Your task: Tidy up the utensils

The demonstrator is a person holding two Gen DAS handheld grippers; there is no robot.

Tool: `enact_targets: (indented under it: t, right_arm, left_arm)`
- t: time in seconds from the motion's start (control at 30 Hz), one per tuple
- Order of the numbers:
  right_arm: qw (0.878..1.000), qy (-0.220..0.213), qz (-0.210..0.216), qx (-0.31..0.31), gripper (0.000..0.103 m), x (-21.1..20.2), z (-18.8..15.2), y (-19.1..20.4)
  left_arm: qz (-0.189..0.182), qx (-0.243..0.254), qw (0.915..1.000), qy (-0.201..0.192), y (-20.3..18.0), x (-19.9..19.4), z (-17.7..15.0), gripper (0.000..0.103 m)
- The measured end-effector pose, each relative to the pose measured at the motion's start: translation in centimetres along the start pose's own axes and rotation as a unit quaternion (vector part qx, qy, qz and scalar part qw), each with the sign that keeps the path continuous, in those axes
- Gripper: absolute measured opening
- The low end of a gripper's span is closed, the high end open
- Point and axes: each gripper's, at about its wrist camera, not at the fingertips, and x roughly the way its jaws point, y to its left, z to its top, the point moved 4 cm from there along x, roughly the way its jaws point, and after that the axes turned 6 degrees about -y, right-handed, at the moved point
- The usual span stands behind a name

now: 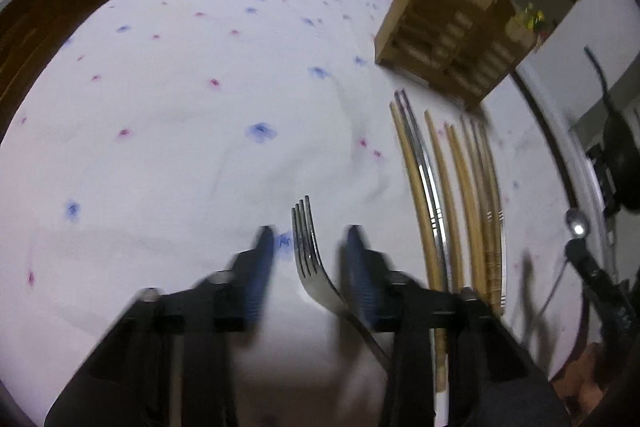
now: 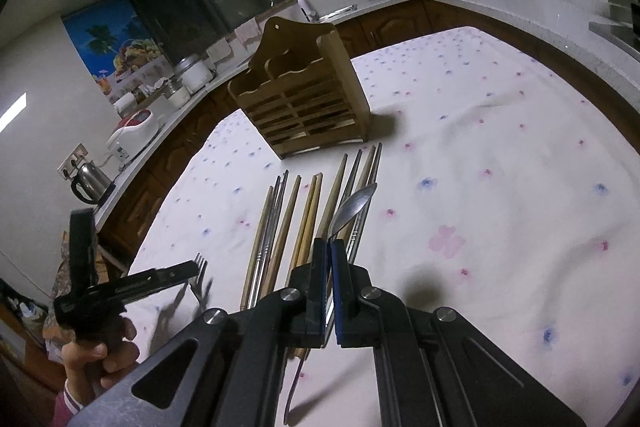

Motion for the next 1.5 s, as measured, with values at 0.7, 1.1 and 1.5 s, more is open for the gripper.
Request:
enact_targets:
  t: [0.7,1.1,1.5]
  right_arm:
    - [0.996,-0.072,-0.003,-0.043,0.002,-2.8,6.0,1.6]
    - [0.993,-0.099,-0.011,-0.058,0.002,-1.8,10.3,1.7]
    - [0.979,-0.180,-0.019,-0.096,0.002,-0.6,19.2,4.3]
  left_arm:
    - [-0.054,0.030,0.9870,-0.148,-2.5,-10.7,5.7,0.002]
    - [-0.044,0.018,0.9762,-0.212,-2.8,-11.3,11.6,0.002]
    - [-0.035,0.035,0.9537,-0.297,-5.7,-11.7,21.2,0.002]
